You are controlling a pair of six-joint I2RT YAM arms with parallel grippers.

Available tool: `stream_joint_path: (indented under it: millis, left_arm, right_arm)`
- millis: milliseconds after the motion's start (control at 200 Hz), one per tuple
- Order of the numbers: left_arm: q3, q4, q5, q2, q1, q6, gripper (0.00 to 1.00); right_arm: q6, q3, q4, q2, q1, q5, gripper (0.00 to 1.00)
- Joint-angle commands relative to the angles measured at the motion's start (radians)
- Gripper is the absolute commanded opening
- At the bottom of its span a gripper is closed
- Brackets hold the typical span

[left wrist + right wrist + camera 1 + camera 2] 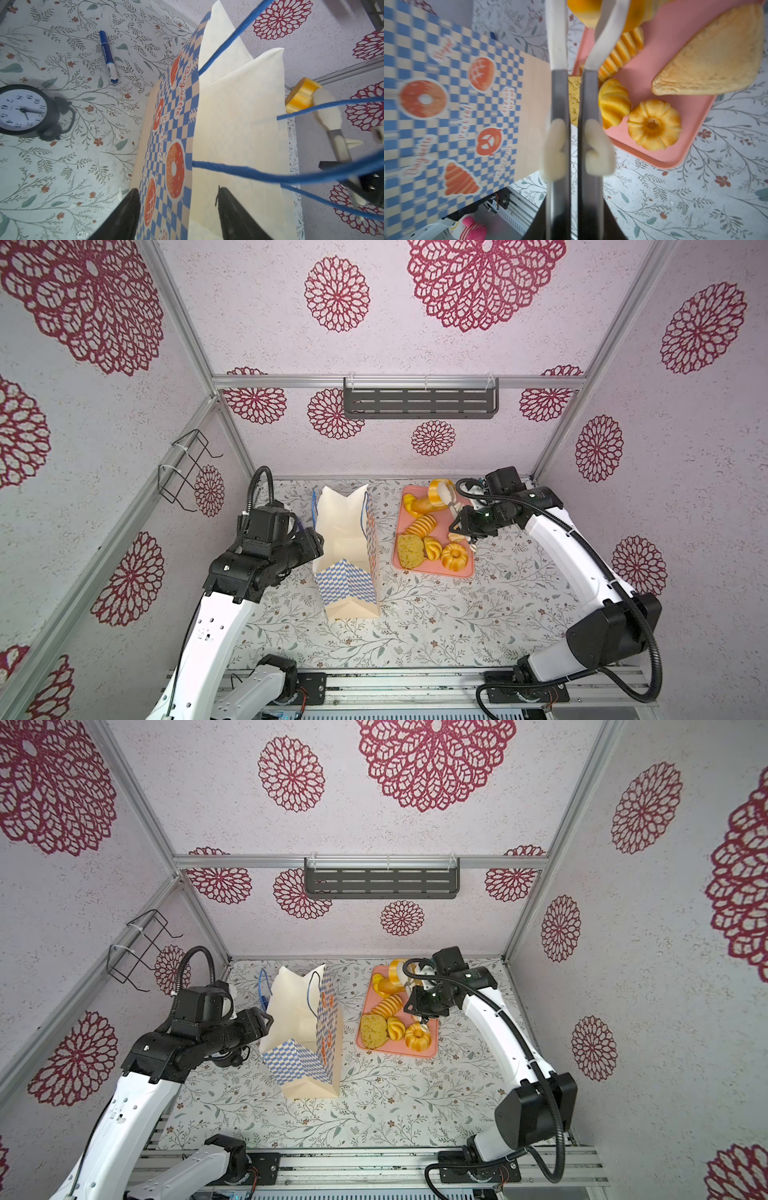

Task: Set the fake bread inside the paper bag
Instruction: 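Carry the bun in the tongs over the open paper bag with the right gripper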

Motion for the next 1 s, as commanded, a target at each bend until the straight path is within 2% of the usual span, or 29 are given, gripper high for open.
stream_joint_path:
  millis: [0,175,305,405,630,750,991]
  left_arm:
    - [0.027,0.016,-0.010,0.010,-0.010,0.008,0.60]
    - [0.020,0.012,-0.025,0.011,-0.009,0.009,0.55]
    - [0.007,0.018,-0.017,0.014,-0.010,0.005,0.47]
    - [-0.008,0.026,-0.006,0.015,-0.011,-0.001,0.41]
    - [-0.042,0.047,0.003,0.013,-0.012,-0.010,0.36]
    - [-0.064,0.061,0.008,0.012,-0.011,-0.018,0.30]
    - [-0.082,0.083,0.012,0.005,-0.013,-0.026,0.09]
  right_arm:
    - [0.039,0.137,0.075,-0.051,0.057,-0.051,0.00]
    - [0.107,0.289,0.179,-0.027,0.159,-0.140,0.00]
    - [0.162,0.359,0.266,0.006,0.236,-0.185,0.00]
    - [0.194,0.394,0.317,0.035,0.301,-0.201,0.00]
    - [0.238,0.463,0.372,0.117,0.432,-0.216,0.00]
    - [0.242,0.464,0.365,0.135,0.463,-0.203,0.00]
    - [0.215,0.420,0.269,0.121,0.479,-0.161,0.00]
